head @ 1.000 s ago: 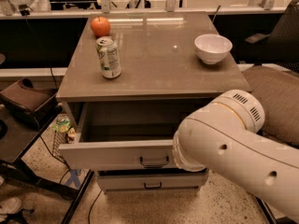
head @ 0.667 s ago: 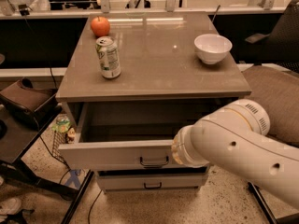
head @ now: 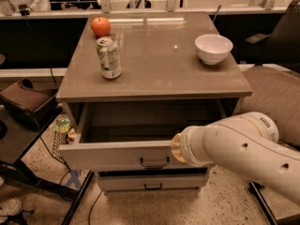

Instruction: Open top drawer

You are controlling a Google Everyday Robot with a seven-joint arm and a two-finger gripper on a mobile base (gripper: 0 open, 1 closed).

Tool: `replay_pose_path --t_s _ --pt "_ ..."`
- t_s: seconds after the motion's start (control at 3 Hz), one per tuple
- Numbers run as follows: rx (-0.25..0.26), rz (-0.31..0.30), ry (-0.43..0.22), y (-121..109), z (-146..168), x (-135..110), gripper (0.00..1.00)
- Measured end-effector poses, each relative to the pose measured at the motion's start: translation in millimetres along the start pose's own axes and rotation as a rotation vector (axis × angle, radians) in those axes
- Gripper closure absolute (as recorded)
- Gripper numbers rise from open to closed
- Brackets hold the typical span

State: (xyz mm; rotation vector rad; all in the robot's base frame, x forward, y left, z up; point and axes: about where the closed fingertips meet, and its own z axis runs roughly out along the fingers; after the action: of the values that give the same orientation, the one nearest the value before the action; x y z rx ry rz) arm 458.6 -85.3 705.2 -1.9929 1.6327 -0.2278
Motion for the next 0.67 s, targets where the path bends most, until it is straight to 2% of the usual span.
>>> replay_pose_path --t_s 0.33,0.67 --pt "0.001 -0.001 0.000 -1 0 0 1.00" --pt "0.010 -0.020 0.003 -18 0 7 1.00"
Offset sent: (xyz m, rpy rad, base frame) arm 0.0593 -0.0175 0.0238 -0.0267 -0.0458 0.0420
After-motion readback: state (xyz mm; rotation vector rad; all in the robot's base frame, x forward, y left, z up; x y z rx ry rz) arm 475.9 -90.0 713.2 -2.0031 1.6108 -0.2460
